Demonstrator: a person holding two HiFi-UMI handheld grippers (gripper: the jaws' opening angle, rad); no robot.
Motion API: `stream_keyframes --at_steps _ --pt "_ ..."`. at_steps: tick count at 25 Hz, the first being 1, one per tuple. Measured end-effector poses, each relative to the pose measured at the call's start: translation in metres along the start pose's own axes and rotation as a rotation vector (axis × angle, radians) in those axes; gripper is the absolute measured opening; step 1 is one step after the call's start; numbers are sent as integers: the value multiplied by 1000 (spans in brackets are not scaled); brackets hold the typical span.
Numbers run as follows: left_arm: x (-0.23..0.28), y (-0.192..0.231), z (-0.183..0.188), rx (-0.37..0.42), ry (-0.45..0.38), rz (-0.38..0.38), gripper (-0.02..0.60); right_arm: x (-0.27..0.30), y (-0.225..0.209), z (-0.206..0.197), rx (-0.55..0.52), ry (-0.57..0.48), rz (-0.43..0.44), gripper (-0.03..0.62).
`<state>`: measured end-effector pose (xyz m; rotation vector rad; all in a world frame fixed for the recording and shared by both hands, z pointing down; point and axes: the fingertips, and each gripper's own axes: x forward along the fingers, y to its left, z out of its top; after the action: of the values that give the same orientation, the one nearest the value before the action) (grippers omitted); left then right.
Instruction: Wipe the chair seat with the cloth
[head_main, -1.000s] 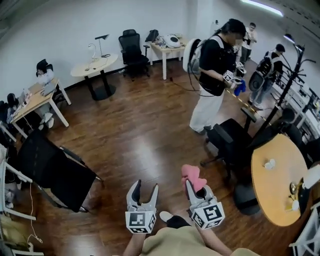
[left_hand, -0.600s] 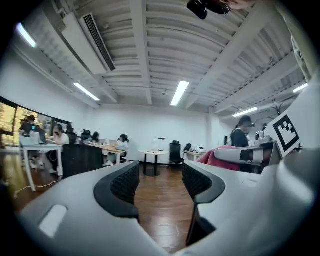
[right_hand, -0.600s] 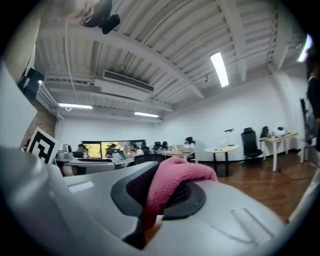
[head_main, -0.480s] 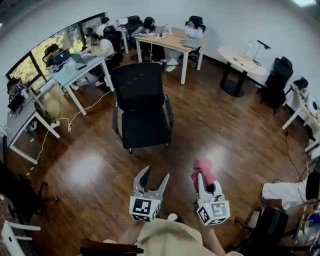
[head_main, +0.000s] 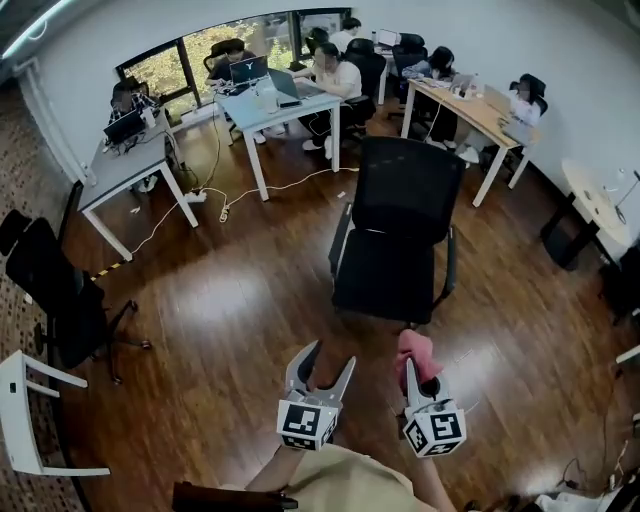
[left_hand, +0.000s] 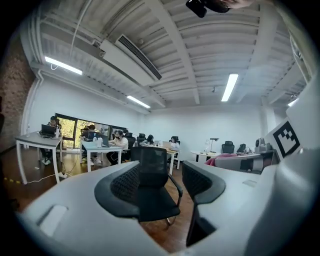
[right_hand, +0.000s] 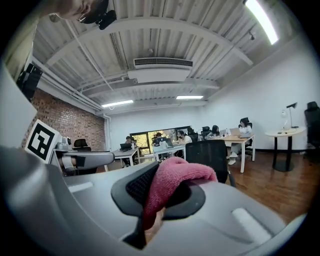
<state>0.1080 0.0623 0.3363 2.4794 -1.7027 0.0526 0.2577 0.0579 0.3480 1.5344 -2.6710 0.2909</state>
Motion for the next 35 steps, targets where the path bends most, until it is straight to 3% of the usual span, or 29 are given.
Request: stream_keyframes --at_steps 8,16,22,29,33,35 --pt "64 90 17 -27 -25 -46 244 97 17 14 -3 9 -12 15" --pt "133 109 -5 -52 48 -87 244 154 -35 10 54 38 -80 15" --pt "230 126 -19 -54 90 -78 244 231 -93 -1 95 69 -50 15" --pt "377 136 -82 -50 182 -39 247 344 -200 -55 94 191 26 17" --pt "446 147 -155 -119 331 -21 256 410 -258 -102 129 260 85 15" --pt "473 159 -188 -108 393 -23 255 449 -274 -132 133 305 111 17"
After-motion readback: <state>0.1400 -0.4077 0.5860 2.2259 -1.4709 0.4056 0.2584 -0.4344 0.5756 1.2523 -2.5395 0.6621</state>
